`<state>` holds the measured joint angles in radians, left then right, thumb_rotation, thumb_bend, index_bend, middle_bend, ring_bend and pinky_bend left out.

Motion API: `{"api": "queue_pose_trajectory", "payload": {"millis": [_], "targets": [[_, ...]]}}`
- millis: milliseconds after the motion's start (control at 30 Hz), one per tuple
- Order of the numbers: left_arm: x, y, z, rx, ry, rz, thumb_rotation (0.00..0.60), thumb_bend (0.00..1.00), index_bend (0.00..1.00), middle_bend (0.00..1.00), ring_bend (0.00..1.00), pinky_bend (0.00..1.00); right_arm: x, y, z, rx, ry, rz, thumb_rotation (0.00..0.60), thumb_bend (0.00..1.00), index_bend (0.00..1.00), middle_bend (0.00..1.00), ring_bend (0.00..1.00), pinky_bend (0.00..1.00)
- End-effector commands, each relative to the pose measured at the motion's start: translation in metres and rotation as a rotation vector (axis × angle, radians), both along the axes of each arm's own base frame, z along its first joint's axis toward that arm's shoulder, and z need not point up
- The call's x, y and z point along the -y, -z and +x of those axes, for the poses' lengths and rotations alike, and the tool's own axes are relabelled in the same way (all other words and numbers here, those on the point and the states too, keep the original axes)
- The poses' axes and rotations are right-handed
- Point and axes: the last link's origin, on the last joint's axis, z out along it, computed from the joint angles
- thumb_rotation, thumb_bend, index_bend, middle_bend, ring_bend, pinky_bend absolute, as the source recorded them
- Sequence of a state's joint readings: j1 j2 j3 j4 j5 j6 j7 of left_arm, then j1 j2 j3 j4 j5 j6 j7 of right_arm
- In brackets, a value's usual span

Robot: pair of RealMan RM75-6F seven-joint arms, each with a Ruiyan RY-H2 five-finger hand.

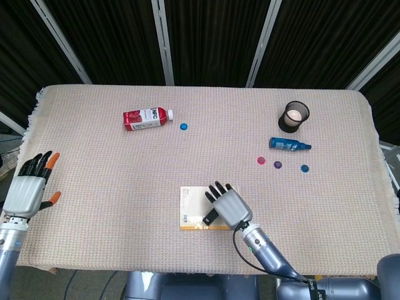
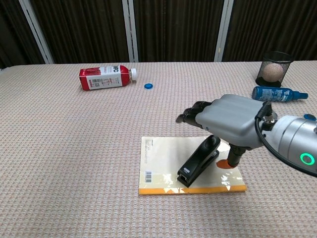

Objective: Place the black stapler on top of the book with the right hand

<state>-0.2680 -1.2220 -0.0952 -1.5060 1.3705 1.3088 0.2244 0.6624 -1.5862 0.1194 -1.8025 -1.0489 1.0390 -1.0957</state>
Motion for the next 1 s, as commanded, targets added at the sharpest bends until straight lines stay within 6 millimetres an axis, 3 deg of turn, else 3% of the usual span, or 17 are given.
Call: {"api": "queue_pose_trajectory", "payload": {"millis": [33,200,300,467,633,767,867,1000], "targets": [[-0.001,0.001,0.000,-0.001,-0.001,-0.002,0.600,0.27,0.01,0.00,0.02,0.12,0.001,-0.006,0.000,0.003,0.017,-0.018,0.600,0.10,0.00,0.00,0.00,0.15],[0.000,0.001,0.002,-0.003,0.005,-0.003,0.600,0.27,0.01,0.00,0.02,0.12,-0.001,-0.017,-0.002,-0.006,0.029,-0.046,0.600,0.09,0.00,0.00,0.00,0.14],[0.000,0.001,0.001,-0.002,0.005,-0.001,0.600,0.27,0.01,0.00,0.02,0.12,-0.002,-0.028,-0.005,-0.026,0.029,-0.084,0.600,0.09,0.00,0.00,0.00,0.08],[0.001,-0.002,0.000,0.003,0.000,0.010,0.600,0.27,0.01,0.00,0.02,0.12,-0.002,-0.065,-0.022,-0.049,0.027,-0.212,0.600,0.09,0.00,0.00,0.00,0.00],[0.003,-0.005,0.001,0.012,0.009,0.030,0.600,0.27,0.01,0.00,0.02,0.12,-0.009,-0.114,-0.068,0.018,0.062,-0.349,0.600,0.09,0.00,0.00,0.00,0.00],[0.008,-0.007,0.005,0.014,0.036,0.053,0.600,0.27,0.01,0.00,0.01,0.12,-0.017,-0.151,-0.129,0.083,0.133,-0.439,0.600,0.09,0.00,0.00,0.00,0.00],[0.011,-0.007,0.007,0.012,0.045,0.066,0.600,0.27,0.01,0.00,0.01,0.12,-0.024,-0.166,-0.171,0.127,0.226,-0.494,0.600,0.09,0.00,0.00,0.00,0.00],[0.014,-0.005,0.008,0.007,0.048,0.071,0.600,0.27,0.01,0.00,0.01,0.12,-0.029,-0.178,-0.208,0.185,0.298,-0.573,0.600,0.09,0.00,0.00,0.00,0.00]]}}
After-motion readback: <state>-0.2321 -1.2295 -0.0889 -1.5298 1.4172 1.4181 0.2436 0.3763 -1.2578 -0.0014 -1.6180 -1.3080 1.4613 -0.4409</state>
